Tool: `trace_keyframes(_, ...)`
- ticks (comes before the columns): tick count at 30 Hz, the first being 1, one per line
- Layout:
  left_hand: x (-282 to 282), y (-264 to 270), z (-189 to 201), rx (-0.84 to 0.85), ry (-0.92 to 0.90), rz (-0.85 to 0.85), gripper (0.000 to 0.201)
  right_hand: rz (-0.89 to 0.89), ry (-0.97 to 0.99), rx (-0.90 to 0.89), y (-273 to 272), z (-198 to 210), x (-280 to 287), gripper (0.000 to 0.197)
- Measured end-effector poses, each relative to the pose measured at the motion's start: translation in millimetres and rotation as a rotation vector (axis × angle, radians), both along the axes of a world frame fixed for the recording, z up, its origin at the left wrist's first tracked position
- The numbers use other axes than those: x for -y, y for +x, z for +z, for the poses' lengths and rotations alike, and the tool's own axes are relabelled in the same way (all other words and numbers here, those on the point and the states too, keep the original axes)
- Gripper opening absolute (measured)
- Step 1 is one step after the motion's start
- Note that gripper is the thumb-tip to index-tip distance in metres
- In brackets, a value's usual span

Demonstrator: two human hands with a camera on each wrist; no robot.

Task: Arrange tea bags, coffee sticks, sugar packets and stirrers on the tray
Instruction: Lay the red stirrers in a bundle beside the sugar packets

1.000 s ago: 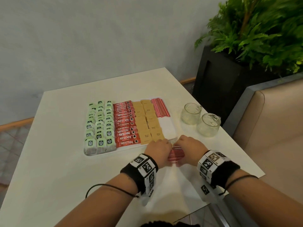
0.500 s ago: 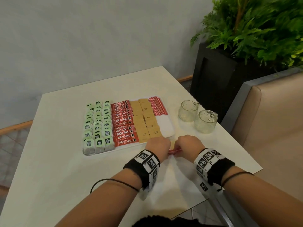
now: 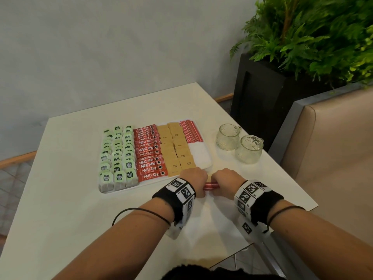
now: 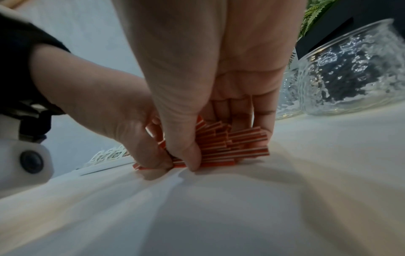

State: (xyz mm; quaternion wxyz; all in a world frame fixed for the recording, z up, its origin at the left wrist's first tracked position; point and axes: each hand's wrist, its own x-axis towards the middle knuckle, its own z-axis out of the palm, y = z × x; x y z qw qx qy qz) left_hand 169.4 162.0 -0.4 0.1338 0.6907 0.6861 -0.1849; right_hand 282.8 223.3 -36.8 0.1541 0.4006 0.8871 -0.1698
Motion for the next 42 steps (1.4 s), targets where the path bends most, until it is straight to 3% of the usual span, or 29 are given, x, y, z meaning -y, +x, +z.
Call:
trace_keyframes(6, 4, 3, -6, 0.024, -0.022, -0.019, 0.024, 0.036, -0.017, -0.029, 4, -4, 3, 0.029)
trace_keyframes(11, 9, 12, -15, 0.115, -0.015, 0.134, 0.035, 0.097, -0.037, -0.005, 4, -5, 8, 0.038)
trace_keyframes(18, 15, 2, -6, 0.216, -0.085, 0.115, 0.033, 0.109, -0.205, -0.127, 15, 21, -6, 0.026)
trace_keyframes(23, 18, -12, -8, 0.397, -0.112, 0.168, 0.034, 0.109, -0.294, -0.245, 18, 36, -15, 0.020)
trace_keyframes(27, 21, -13, -1, 0.678, -0.039, 0.233, 0.035, 0.056, -0.123, -0.388, 22, 42, -23, 0.022)
trace_keyframes(29, 21, -14, 3, 0.901, 0.062, 0.390, 0.030, -0.005, 0.076, -0.482, 26, 44, -23, 0.058)
trace_keyframes(31, 19, -12, 6, 1.196, 0.172, 0.618, 0.026, -0.076, 0.116, -0.569, 28, 50, -13, 0.099)
trace_keyframes(33, 14, -11, 10, 1.590, 0.192, 0.866, 0.022, -0.077, 0.080, -0.606, 28, 55, -1, 0.121)
trace_keyframes(35, 11, -9, 17, 1.939, 0.165, 1.063, 0.017, -0.025, 0.052, -0.581, 28, 58, 9, 0.131)
trace_keyframes(37, 9, -8, 22, 2.072, 0.146, 1.151, 0.016, 0.031, 0.039, -0.579, 28, 60, 14, 0.134)
trace_keyframes(42, 14, 0, 27, 2.127, 0.049, 1.179, 0.021, 0.036, 0.079, -0.617, 23, 56, 13, 0.122)
